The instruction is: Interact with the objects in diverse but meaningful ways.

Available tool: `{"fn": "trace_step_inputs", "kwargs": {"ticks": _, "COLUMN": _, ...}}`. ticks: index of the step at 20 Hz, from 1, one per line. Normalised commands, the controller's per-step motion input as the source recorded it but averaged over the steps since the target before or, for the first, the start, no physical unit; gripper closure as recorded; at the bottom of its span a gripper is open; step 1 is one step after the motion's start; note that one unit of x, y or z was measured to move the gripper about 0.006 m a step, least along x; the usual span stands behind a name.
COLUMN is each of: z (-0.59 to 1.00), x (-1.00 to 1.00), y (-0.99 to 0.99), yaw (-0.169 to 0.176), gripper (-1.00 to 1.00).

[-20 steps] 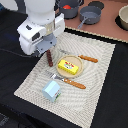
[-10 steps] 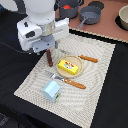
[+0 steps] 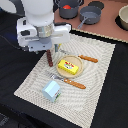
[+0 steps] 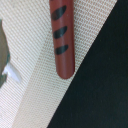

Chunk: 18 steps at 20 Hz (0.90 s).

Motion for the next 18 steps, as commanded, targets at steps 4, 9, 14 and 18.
{"fn": "trace_step_inputs", "kwargs": {"ticks": 4, "z": -0.44, "x": -0.17, "y": 0.0, "yaw": -0.039, "gripper": -1.0}}
{"fn": "trace_step_inputs", "kwargs": {"ticks": 9, "z": -0.41, "x": -0.21, "y": 0.0, "yaw": -0.035, "gripper": -1.0}}
{"fn": "trace_step_inputs", "kwargs": {"ticks": 14, "z": -0.4, "x": -0.23, "y": 0.0, "yaw": -0.036, "gripper": -1.0}}
{"fn": "trace_step_inputs", "kwargs": {"ticks": 18, "z": -0.28, "x": -0.19, "y": 0.0, "yaw": -0.032, "gripper": 1.0}}
